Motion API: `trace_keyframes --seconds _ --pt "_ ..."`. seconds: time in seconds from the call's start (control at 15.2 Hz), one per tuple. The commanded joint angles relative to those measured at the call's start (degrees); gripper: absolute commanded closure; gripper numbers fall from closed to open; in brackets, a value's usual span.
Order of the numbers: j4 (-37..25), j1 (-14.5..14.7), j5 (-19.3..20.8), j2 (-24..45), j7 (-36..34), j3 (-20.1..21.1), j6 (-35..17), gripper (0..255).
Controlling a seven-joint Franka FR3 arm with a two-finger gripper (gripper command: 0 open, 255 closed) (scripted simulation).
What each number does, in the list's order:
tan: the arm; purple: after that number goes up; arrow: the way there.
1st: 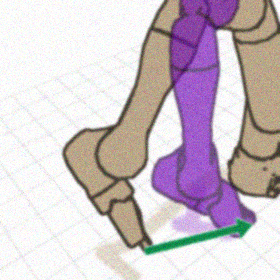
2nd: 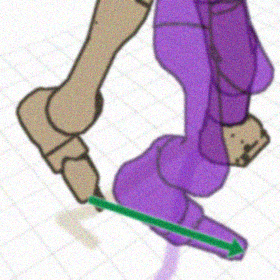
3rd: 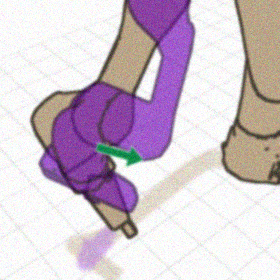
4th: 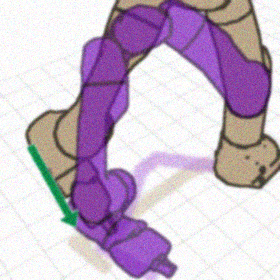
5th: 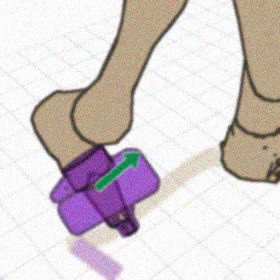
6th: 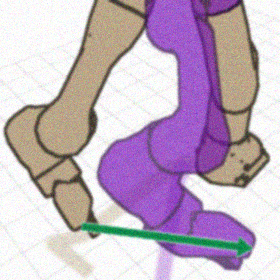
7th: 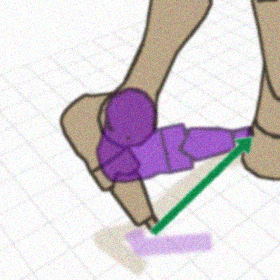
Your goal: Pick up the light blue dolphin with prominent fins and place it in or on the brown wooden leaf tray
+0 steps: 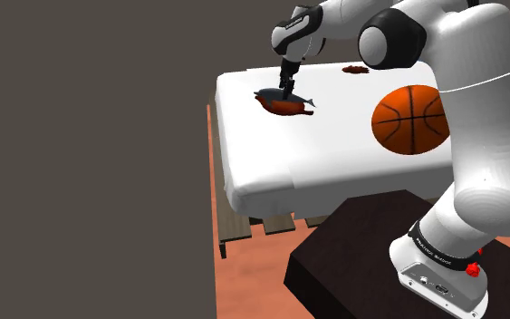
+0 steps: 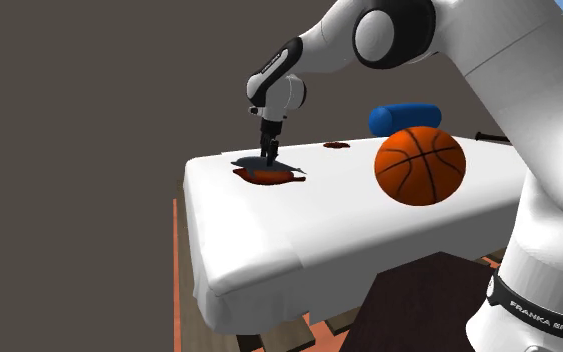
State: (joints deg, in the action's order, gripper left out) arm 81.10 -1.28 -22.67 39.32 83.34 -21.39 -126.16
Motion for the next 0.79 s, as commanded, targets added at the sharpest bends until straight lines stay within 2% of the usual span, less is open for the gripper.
trace_keyframes --seconds 0.0,0.26,0.73 --pt "-0.01 0.0 0.0 0.01 0.0 0.0 -0.01 0" --pt "-0.07 0.58 1.63 -4.36 -0.82 -1.24 4.3 0" --pt "-0.07 0.57 1.64 -4.36 -0.82 -1.23 4.3 0"
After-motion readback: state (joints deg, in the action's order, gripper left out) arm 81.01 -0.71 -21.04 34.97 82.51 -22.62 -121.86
